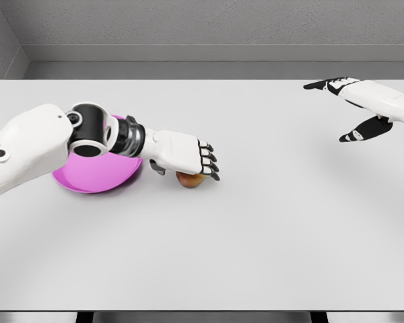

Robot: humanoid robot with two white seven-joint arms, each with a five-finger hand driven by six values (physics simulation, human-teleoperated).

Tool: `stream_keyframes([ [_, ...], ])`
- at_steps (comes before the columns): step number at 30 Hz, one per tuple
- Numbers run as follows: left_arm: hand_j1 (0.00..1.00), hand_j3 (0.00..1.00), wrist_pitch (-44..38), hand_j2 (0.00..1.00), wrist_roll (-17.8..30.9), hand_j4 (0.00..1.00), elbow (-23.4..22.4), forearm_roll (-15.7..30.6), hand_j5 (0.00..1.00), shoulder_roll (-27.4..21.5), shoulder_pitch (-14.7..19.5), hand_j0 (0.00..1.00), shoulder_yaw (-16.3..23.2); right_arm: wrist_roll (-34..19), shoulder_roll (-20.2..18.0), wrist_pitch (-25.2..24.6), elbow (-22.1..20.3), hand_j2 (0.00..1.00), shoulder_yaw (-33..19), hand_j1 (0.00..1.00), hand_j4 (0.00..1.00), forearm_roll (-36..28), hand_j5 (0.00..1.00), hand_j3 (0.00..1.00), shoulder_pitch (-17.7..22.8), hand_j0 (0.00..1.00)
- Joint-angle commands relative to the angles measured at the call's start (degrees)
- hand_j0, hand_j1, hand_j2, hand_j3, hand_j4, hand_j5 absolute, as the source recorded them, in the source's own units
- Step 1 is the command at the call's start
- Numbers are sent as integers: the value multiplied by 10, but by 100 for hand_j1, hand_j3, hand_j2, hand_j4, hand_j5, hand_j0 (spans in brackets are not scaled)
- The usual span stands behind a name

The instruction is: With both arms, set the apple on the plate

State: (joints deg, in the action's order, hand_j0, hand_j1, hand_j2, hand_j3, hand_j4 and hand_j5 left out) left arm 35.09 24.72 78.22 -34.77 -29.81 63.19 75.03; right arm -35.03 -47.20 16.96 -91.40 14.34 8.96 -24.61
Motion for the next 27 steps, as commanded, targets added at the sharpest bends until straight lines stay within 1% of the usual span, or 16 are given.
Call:
stream_keyframes([
  [1, 100, 100, -1, 100, 0, 100, -13, -1, 100, 5, 0, 100, 0, 0, -1, -1, -1, 100, 0, 100, 100, -3, 100, 100, 1, 100],
  [4, 100, 100, -1, 100, -1, 100, -27, -10, 100, 16, -1, 100, -1, 0, 0, -1, -1, 100, 0, 100, 100, -3, 100, 100, 1, 100],
  [11, 100, 100, -1, 100, -7, 100, -27, -6, 100, 20, -3, 100, 4, 0, -1, -1, -1, 100, 0, 100, 100, -3, 100, 100, 2, 100],
  [14, 86, 86, -1, 86, -6, 86, -27, -9, 86, 20, -4, 86, 5, 0, 0, -1, -1, 100, 0, 100, 100, -3, 100, 100, 1, 100],
  [16, 80, 80, -1, 80, -6, 80, -27, -7, 80, 20, -3, 80, 5, 0, 0, -1, -1, 100, 0, 100, 100, -3, 100, 100, 1, 100],
  [17, 70, 70, -1, 70, -7, 70, -27, -3, 70, 19, -4, 70, 5, 0, 0, -1, -1, 100, 0, 100, 100, -3, 100, 100, 1, 100],
  [18, 64, 64, -1, 64, -7, 64, -27, -6, 64, 20, -4, 64, 5, 0, 0, -1, -2, 100, 0, 100, 100, -3, 100, 100, 1, 100],
  [19, 56, 56, -1, 56, -7, 56, -27, -7, 56, 20, -4, 56, 6, 0, 0, -1, -2, 100, 0, 100, 100, -3, 100, 100, 2, 100],
  [21, 47, 47, -1, 47, -7, 47, -26, -7, 47, 20, -4, 47, 6, 0, 0, -1, -2, 100, 0, 100, 100, -3, 100, 100, 2, 100],
  [22, 44, 44, -1, 44, -6, 44, -26, -7, 44, 20, -4, 44, 8, 0, 0, -1, -2, 100, 0, 100, 100, -3, 100, 100, 2, 100],
  [26, 40, 40, -1, 40, -6, 40, -25, -7, 40, 20, -4, 40, 10, 0, -1, -1, -2, 100, 0, 100, 100, -3, 100, 100, 2, 100],
  [27, 36, 36, -1, 36, -5, 36, -25, -7, 36, 20, -4, 36, 10, 0, 0, -1, -2, 100, 0, 100, 100, -3, 100, 100, 2, 100],
])
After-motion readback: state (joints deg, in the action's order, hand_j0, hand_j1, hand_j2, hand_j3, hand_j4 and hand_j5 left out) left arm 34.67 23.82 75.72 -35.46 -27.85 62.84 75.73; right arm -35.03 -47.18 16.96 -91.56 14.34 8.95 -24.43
